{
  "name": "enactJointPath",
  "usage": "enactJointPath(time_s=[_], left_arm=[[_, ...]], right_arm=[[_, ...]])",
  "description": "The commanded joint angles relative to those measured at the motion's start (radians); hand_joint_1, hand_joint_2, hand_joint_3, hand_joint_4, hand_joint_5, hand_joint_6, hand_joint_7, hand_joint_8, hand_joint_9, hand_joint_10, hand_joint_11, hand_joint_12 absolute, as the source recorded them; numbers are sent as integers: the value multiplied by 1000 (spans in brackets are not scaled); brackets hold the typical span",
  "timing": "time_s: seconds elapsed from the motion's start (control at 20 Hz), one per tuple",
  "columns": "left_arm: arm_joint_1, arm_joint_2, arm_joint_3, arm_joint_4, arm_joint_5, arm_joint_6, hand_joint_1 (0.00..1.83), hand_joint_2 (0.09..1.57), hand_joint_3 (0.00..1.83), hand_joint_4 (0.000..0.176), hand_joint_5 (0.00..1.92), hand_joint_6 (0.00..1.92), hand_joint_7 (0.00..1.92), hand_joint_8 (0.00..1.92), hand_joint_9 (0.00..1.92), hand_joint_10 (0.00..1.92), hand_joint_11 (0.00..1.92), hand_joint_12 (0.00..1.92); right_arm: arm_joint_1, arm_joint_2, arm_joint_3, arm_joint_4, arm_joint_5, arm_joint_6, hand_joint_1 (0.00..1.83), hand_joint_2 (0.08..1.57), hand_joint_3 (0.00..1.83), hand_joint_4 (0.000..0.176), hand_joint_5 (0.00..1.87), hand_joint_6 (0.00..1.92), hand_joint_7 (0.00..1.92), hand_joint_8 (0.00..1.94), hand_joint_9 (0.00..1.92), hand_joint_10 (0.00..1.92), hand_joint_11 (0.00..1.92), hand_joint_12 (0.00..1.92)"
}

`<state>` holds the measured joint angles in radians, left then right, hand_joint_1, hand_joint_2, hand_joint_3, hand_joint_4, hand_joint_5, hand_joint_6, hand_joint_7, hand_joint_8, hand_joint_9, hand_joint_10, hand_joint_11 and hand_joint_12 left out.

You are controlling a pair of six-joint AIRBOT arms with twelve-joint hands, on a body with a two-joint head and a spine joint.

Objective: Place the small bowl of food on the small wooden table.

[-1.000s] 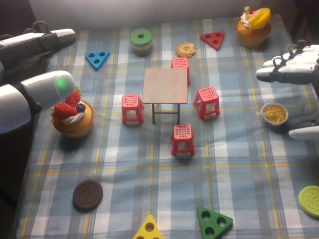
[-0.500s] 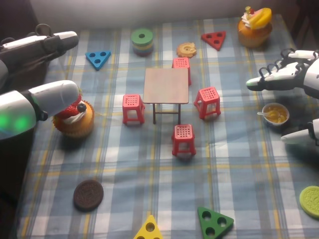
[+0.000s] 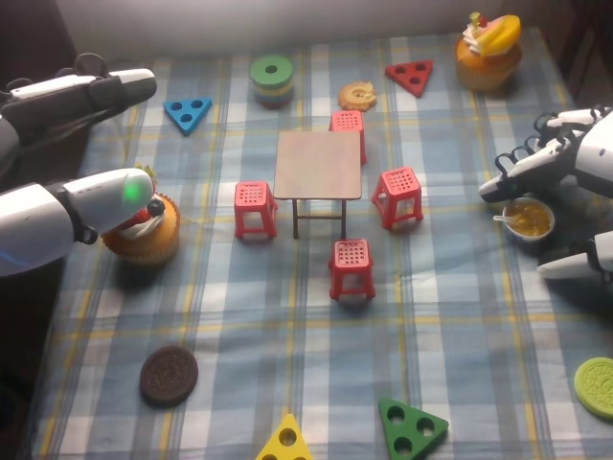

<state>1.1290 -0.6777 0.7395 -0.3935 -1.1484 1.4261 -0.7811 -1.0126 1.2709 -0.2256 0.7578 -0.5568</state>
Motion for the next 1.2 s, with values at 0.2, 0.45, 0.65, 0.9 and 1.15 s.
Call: enactJointPath(time_s=[0.2,0.45,0.65,0.9,1.15], left_arm=[[-10,-6,11,7,-116,-35,682,1129,1,132,515,3,452,7,354,4,0,344],[-10,-6,9,7,-118,-38,653,1145,0,140,515,1,476,1,355,1,0,301],[-10,-5,9,7,-118,-38,645,1141,0,148,502,1,487,2,363,1,0,308],[-9,-6,11,6,-115,-38,593,1163,5,124,504,6,501,4,372,3,0,285],[-11,-6,17,11,-102,-38,486,1193,7,162,480,3,529,6,388,3,0,282]], right_arm=[[9,-7,8,16,92,3,1017,977,0,0,847,12,1013,34,1020,126,589,1113],[10,-6,10,16,92,8,1290,1089,8,0,911,688,1093,963,978,529,569,1323],[16,4,3,17,133,17,1379,1101,0,0,969,787,1041,1038,904,1141,624,1219],[96,11,-11,-25,187,19,1357,1124,3,0,968,1011,919,1042,875,1227,675,1280],[230,-27,-10,-136,201,32,1297,1077,0,0,1050,708,1077,981,1032,1001,981,1214]])
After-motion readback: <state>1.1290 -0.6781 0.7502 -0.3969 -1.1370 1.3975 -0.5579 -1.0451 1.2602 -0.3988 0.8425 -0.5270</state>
